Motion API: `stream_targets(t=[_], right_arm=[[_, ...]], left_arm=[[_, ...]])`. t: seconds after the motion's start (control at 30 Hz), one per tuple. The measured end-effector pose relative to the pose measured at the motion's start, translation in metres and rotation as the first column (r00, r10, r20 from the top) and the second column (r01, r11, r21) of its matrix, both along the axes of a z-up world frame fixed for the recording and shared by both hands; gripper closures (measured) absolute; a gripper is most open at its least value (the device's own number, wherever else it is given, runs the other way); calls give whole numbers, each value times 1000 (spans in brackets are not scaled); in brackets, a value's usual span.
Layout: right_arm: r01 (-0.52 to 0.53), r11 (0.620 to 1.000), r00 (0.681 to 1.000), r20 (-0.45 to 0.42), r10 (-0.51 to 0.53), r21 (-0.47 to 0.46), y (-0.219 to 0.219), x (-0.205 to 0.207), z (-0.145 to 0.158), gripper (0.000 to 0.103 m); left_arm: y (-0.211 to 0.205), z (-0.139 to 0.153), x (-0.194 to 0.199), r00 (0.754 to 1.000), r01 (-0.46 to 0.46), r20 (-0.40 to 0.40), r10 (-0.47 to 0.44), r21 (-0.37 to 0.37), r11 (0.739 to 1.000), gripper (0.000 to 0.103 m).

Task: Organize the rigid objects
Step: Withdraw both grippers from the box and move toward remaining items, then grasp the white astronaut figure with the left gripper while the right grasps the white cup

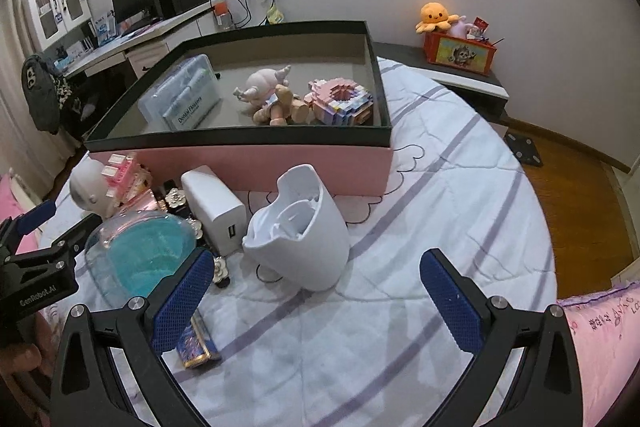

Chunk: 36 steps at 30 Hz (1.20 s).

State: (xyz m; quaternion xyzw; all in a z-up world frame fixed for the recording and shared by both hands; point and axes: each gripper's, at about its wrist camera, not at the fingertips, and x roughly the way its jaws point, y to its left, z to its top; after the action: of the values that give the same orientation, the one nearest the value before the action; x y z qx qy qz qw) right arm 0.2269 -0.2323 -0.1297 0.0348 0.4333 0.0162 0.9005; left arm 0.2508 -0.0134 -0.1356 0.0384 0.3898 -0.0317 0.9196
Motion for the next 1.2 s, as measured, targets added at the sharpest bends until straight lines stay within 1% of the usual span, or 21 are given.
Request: stream_targets(t=[0.2, 0.3, 0.37, 0.47, 0.5, 0.53, 0.57, 0.63, 0.67, 0.7, 0.8, 0.87, 0.9, 0.93, 0.97, 1.0, 1.1, 1.2], right_arm=[[-5, 1000, 1000, -10, 5, 11, -4, 12, -6, 2], [-11, 1000, 1000, -17, 11, 15, -5, 17, -9, 8], [-19, 1000, 1000, -23, 20, 20, -5, 21, -13, 13], [-29, 999, 999, -28, 30, 39, -4, 23, -17, 15], [-34, 999, 999, -25, 35, 43, -3, 23, -18, 16], [-39, 998, 999, -24, 40, 46, -2, 23, -18, 20], [-45, 998, 999, -24, 46, 51, -2, 22, -19, 26], [-57, 997, 998, -28, 59, 54, 1, 22, -20, 31], [-61, 997, 998, -31, 63, 55, 1, 22, -20, 32], [-63, 996, 997, -32, 65, 58, 2, 21, -20, 35], [-62, 995, 998, -29, 64, 74, 2, 18, -19, 36], [-62, 995, 997, -30, 64, 77, 2, 17, -20, 36], [-62, 995, 997, -29, 65, 78, 2, 17, -20, 36], [-62, 995, 998, -30, 64, 79, 2, 17, -20, 36], [-61, 995, 998, -29, 63, 79, 2, 17, -20, 36], [-61, 995, 998, -29, 63, 79, 2, 17, -20, 36], [-62, 995, 998, -27, 64, 84, 1, 18, -20, 37], [-65, 994, 997, -24, 68, 91, 0, 17, -19, 37]], left_arm=[[-2, -5, 15, 1000, 8, -13, -8, -12, 1000, 0], [-2, -7, 20, 999, 24, -23, -25, -26, 999, 0], [0, -9, 22, 999, 33, -31, -34, -48, 998, 1], [2, -10, 20, 997, 58, -43, -62, -87, 995, 11], [1, -11, 20, 996, 68, -47, -72, -93, 993, 18], [0, -12, 19, 995, 81, -56, -87, -103, 991, 26], [1, -12, 18, 994, 89, -60, -96, -112, 990, 29], [0, -12, 17, 992, 97, -62, -106, -128, 987, 41], [0, -12, 17, 992, 101, -63, -111, -134, 986, 44], [0, -11, 17, 991, 104, -66, -114, -140, 985, 49], [2, -11, 17, 991, 104, -68, -115, -146, 984, 49], [1, -11, 19, 991, 104, -70, -114, -132, 986, 47], [1, -12, 20, 991, 101, -72, -111, -126, 987, 43], [2, -12, 23, 993, 84, -72, -93, -114, 990, 34], [2, -13, 24, 993, 82, -71, -91, -119, 990, 33], [3, -14, 26, 993, 85, -75, -96, -129, 988, 35], [5, -17, 31, 990, 92, -94, -108, -160, 983, 49], [8, -16, 29, 991, 89, -87, -105, -177, 980, 49]])
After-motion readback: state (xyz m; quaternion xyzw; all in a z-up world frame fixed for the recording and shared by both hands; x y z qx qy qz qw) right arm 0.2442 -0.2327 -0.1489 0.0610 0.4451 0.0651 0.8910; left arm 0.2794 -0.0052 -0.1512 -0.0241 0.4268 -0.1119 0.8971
